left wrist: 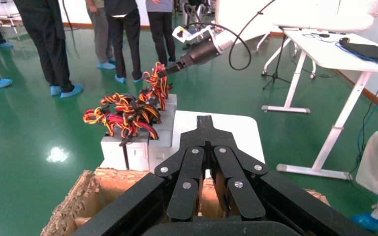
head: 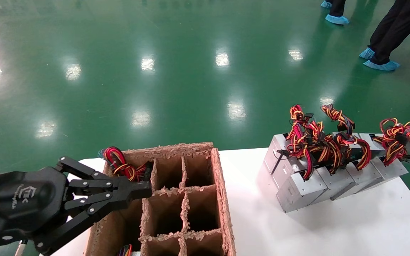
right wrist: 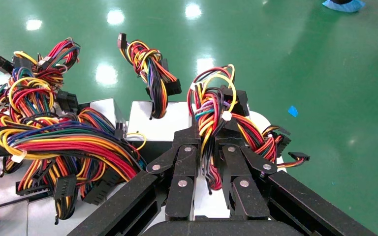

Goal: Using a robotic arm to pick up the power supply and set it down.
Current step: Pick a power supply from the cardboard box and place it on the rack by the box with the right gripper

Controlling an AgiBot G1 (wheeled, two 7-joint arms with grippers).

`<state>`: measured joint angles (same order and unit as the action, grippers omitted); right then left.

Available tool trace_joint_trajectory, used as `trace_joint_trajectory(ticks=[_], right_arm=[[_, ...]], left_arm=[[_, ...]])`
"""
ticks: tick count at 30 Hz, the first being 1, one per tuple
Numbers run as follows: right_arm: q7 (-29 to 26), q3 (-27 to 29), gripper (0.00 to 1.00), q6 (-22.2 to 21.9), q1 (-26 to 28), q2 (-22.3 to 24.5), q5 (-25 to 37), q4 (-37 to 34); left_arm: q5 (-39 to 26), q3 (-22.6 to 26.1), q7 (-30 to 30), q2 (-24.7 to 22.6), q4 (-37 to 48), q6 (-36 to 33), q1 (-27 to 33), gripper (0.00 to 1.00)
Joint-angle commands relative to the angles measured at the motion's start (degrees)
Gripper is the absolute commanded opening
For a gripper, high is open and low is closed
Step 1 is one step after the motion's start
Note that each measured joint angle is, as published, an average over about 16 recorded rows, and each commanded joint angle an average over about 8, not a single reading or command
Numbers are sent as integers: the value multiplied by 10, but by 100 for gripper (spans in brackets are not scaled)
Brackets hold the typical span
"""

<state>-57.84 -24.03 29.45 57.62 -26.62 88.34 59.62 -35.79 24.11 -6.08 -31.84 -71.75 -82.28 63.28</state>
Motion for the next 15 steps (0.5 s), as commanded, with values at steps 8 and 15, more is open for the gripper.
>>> trace_joint_trajectory(ticks=[8,15], right_arm=[[-1,-2,100,1,7,-3,6,-2],[2,-1,100,-1,18,-4,11,0]], left_arm=[[0,0,0,0,0,0,0,0],[0,0,0,0,0,0,0,0]])
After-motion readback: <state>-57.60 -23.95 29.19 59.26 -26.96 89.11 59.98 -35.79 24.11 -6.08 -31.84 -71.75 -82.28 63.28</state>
